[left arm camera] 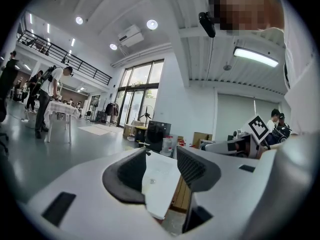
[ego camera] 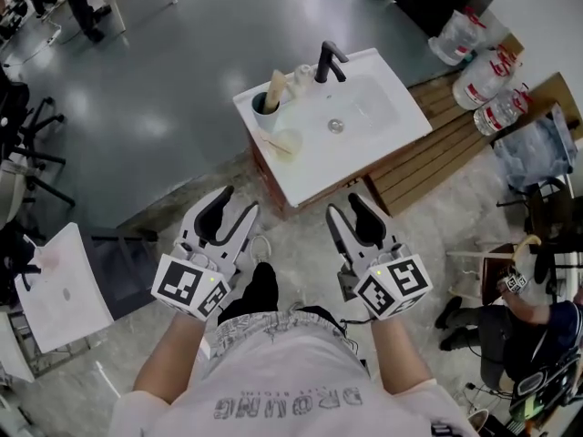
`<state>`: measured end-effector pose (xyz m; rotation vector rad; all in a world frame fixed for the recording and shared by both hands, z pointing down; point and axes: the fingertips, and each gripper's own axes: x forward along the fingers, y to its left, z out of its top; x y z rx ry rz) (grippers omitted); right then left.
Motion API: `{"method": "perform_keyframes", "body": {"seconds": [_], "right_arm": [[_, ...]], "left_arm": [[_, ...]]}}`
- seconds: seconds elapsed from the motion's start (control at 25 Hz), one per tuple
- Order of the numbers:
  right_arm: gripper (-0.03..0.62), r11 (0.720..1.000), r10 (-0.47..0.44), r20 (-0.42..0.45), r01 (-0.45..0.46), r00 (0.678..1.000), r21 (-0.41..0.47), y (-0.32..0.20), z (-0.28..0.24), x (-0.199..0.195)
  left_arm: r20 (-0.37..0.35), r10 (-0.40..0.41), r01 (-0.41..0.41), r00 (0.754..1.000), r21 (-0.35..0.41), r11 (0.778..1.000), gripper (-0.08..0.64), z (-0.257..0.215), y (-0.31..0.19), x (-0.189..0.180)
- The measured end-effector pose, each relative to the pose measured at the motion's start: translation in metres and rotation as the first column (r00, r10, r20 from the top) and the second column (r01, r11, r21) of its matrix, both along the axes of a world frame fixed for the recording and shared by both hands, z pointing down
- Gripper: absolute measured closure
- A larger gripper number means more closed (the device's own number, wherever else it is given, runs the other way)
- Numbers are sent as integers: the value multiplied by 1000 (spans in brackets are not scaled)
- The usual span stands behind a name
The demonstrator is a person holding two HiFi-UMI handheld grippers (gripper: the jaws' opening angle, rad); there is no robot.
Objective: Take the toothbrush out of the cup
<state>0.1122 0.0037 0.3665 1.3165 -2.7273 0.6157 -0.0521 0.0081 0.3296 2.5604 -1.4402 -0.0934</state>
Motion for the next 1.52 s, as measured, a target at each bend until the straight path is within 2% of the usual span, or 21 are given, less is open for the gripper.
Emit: {"method": "perform_keyframes", "body": {"seconds": [0.4,0.72,1.2,1.52], "right_arm": [[391,999,43,-34,-43,999,-17,-72,-6,-37],[393,997,73,-50,-75,996,-25,-108,3,-56],[396,995,101,-50,-102,994,-20,-131,4,-61],[396,997,76,-47,-77,996,-21,-137,5,-57]], "left_arm": [[-25,51,-51,998,-5,999,350,-5,-83,-35],[-38,85,-85,996,1,996,350,3,-124,-55],[-44,100,-100,994,-3,995,350,7,-145,-62],[-46,72,-72,996,-8,997,350,9,-146,-57]]}}
